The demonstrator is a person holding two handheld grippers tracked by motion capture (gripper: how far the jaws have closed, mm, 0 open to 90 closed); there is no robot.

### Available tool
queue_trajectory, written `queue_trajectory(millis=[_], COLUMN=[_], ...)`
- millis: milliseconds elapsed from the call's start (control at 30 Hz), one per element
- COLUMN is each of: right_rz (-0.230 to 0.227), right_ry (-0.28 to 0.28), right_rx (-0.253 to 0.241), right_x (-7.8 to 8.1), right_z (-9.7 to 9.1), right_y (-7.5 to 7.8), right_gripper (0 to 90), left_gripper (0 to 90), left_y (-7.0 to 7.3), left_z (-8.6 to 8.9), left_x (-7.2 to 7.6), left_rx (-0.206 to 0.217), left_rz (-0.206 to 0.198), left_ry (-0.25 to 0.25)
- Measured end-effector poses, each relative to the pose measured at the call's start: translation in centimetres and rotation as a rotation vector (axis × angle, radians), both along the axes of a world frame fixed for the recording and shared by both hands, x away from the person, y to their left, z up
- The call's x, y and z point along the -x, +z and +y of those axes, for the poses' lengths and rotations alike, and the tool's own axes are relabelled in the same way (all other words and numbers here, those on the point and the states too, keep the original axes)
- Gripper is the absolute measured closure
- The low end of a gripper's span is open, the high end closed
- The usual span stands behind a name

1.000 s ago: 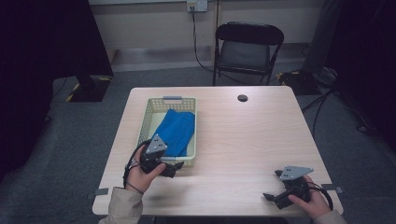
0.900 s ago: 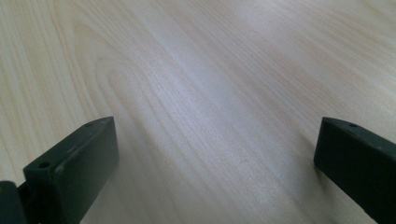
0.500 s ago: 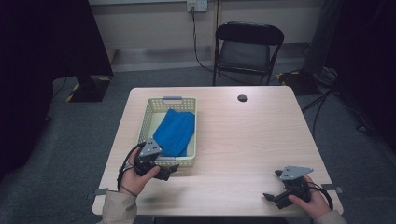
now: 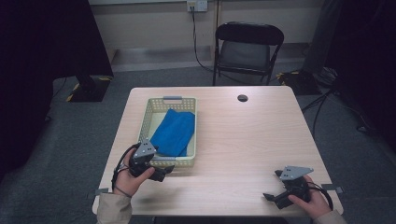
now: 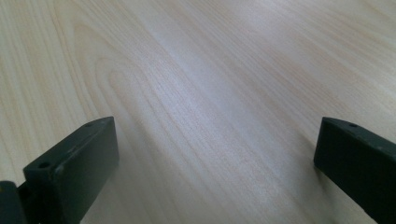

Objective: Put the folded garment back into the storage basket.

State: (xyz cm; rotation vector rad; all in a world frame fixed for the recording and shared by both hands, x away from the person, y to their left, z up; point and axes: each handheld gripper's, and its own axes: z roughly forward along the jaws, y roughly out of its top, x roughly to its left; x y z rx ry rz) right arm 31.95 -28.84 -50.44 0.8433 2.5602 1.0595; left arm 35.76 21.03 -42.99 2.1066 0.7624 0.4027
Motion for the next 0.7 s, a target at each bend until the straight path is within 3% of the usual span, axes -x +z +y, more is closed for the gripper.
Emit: queue_trajectory(millis=[700], right_rz=[0.000], right_ry=[0.000], right_rx=[0.000], right_x=[0.0], right_z=[0.0], right_y=[0.0], right_gripper=[0.0], left_gripper=[3.9], left_y=[0.3], left_z=[3.0], left_x=[0.3], left_rx=[0.047], left_rz=[-0.005], left_ry=[0.045])
